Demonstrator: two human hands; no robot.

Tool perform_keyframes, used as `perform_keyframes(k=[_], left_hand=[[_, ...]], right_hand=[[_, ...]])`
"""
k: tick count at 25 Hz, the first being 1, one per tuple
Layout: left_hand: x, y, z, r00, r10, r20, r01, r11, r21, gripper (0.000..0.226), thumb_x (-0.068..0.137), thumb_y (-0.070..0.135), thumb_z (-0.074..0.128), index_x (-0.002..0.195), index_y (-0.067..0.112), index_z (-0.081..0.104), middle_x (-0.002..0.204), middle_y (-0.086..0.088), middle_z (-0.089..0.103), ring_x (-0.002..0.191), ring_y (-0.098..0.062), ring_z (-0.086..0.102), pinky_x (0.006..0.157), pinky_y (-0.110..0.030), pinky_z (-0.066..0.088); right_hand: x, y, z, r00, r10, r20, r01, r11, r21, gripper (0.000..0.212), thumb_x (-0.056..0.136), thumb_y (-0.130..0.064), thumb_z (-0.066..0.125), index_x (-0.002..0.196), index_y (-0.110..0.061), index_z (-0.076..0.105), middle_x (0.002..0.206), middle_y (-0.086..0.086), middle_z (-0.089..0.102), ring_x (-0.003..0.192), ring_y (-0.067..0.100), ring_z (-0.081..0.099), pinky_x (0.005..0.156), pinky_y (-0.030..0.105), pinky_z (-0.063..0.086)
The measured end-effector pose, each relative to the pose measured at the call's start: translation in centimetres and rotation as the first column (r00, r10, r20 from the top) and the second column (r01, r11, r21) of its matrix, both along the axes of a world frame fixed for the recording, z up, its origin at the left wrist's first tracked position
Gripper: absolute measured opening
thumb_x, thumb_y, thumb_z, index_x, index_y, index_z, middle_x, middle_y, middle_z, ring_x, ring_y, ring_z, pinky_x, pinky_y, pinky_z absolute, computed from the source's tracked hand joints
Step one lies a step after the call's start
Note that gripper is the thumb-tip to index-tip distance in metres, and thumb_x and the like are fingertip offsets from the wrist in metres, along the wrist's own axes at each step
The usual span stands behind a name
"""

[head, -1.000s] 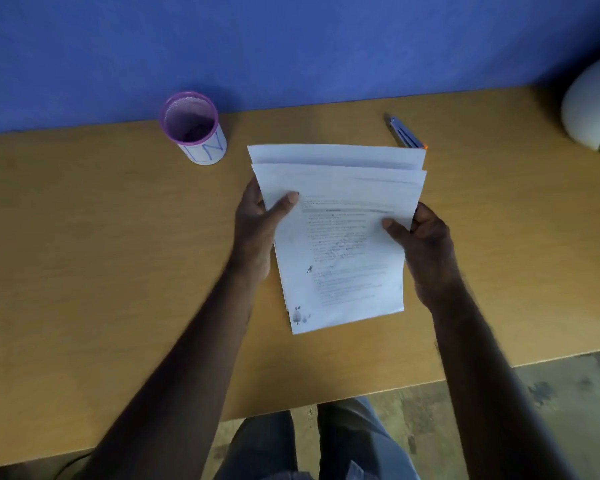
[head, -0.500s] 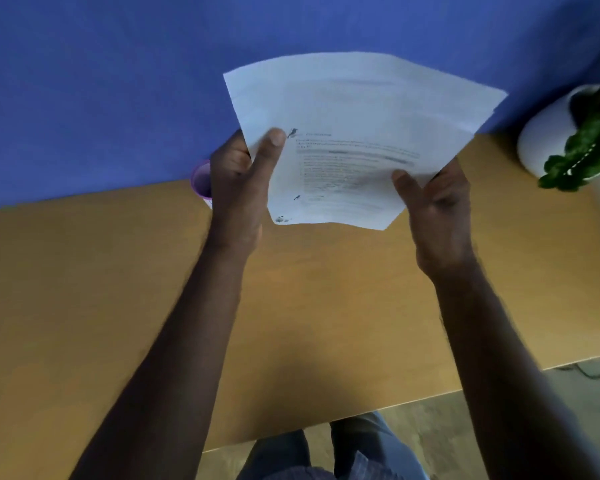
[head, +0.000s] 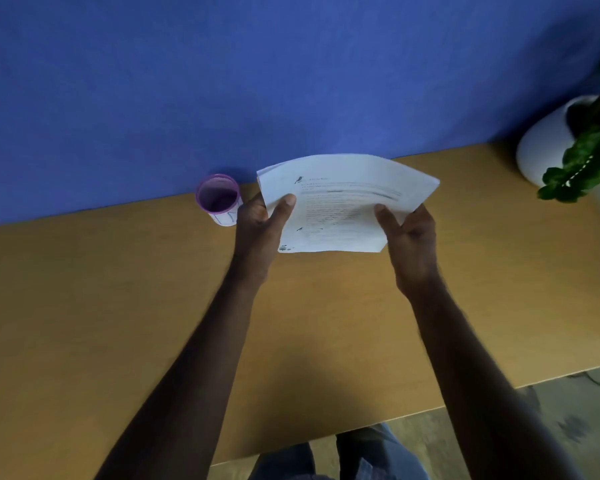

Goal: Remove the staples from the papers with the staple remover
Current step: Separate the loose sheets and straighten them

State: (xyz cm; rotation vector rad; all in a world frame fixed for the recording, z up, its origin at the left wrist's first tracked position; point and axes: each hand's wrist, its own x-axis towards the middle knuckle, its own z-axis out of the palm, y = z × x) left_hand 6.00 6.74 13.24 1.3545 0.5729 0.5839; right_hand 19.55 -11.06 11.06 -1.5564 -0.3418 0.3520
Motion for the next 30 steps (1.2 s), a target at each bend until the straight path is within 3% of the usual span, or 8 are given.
perform_keyframes(k=[3, 7, 12, 15, 18, 21, 25, 30], left_hand=[[-0.3, 0.8, 0.4, 0.999, -0.029, 0.037, 0.027, 0.999, 0.039, 0.022, 0.096, 0.029, 0.066, 0.112, 0.042, 0.075, 0.114, 0.013, 0.079, 0.109, -0.012, 0.073, 0.087, -0.025, 0.058], [-0.5, -0.3, -1.9, 0.998, 0.017, -0.066, -0.019, 0.999, -0.034, 0.022, 0.099, 0.016, 0.065, 0.111, 0.032, 0.074, 0.111, 0.011, 0.079, 0.11, -0.014, 0.073, 0.096, -0.037, 0.056], [-0.7, -0.2, -3.0, 1.0, 0.019, -0.01, -0.02, 0.996, -0.085, 0.023, 0.098, 0.023, 0.066, 0.117, 0.033, 0.075, 0.118, 0.01, 0.078, 0.112, -0.011, 0.072, 0.089, -0.023, 0.056], [-0.7, -0.5, -3.7, 0.994, 0.106, -0.04, -0.112, 0.974, -0.195, 0.025, 0.102, 0.015, 0.061, 0.125, 0.018, 0.071, 0.116, 0.007, 0.079, 0.111, -0.012, 0.073, 0.089, -0.027, 0.056], [-0.6, 0.8, -3.4, 0.978, 0.202, 0.046, -0.171, 0.912, -0.373, 0.028, 0.104, 0.015, 0.058, 0.131, 0.013, 0.067, 0.128, -0.001, 0.074, 0.122, -0.02, 0.068, 0.099, -0.037, 0.055], [-0.8, 1.8, -3.0, 0.962, 0.245, 0.119, -0.145, 0.83, -0.538, 0.032, 0.106, 0.019, 0.057, 0.137, 0.019, 0.063, 0.14, -0.004, 0.068, 0.131, -0.023, 0.063, 0.105, -0.043, 0.054], [-0.6, -0.3, -3.3, 0.957, 0.244, 0.154, -0.057, 0.683, -0.728, 0.043, 0.108, 0.018, 0.053, 0.15, 0.012, 0.051, 0.144, -0.01, 0.064, 0.132, -0.027, 0.062, 0.098, -0.044, 0.058], [-1.2, 0.3, -4.6, 0.965, 0.239, 0.111, -0.11, 0.749, -0.654, 0.035, 0.103, 0.007, 0.056, 0.135, 0.019, 0.064, 0.142, -0.009, 0.066, 0.134, -0.032, 0.06, 0.117, -0.057, 0.041]], right_hand=[[0.4, -0.5, 0.9, 0.998, 0.039, 0.043, -0.042, 0.997, 0.064, 0.031, 0.099, -0.016, 0.067, 0.129, -0.023, 0.068, 0.122, 0.0, 0.075, 0.117, 0.019, 0.071, 0.092, 0.03, 0.059], [-0.6, 0.0, -1.3, 0.994, 0.028, -0.106, -0.043, 0.99, -0.138, 0.034, 0.101, -0.002, 0.062, 0.134, -0.005, 0.063, 0.126, 0.008, 0.072, 0.122, 0.024, 0.067, 0.106, 0.049, 0.055], [-0.6, -0.7, -1.8, 0.99, 0.096, -0.101, -0.098, 0.995, -0.016, 0.036, 0.098, -0.015, 0.063, 0.13, -0.031, 0.066, 0.128, -0.003, 0.072, 0.124, 0.015, 0.066, 0.101, 0.035, 0.057], [-0.7, -1.3, -3.2, 0.991, 0.095, -0.095, -0.117, 0.955, -0.272, 0.029, 0.099, -0.009, 0.067, 0.127, -0.014, 0.068, 0.12, 0.004, 0.075, 0.114, 0.02, 0.071, 0.099, 0.047, 0.059], [0.0, -3.8, -4.2, 0.988, 0.062, -0.145, -0.113, 0.917, -0.382, 0.015, 0.091, -0.017, 0.08, 0.104, -0.02, 0.074, 0.098, -0.006, 0.079, 0.094, 0.014, 0.076, 0.075, 0.033, 0.061], [0.6, -6.1, -3.5, 0.964, 0.08, -0.253, -0.128, 0.975, -0.181, 0.028, 0.083, -0.027, 0.087, 0.108, -0.02, 0.077, 0.106, -0.003, 0.081, 0.099, 0.017, 0.077, 0.075, 0.021, 0.058], [-0.1, -5.2, -1.9, 0.926, 0.186, -0.33, -0.137, 0.977, 0.166, 0.042, 0.096, -0.014, 0.074, 0.137, -0.013, 0.066, 0.14, 0.009, 0.068, 0.131, 0.027, 0.064, 0.102, 0.042, 0.056], [1.7, -5.0, 0.4, 0.988, 0.096, -0.124, -0.073, 0.982, 0.172, 0.031, 0.099, -0.003, 0.067, 0.129, -0.005, 0.07, 0.133, 0.008, 0.073, 0.128, 0.026, 0.066, 0.106, 0.041, 0.053]])
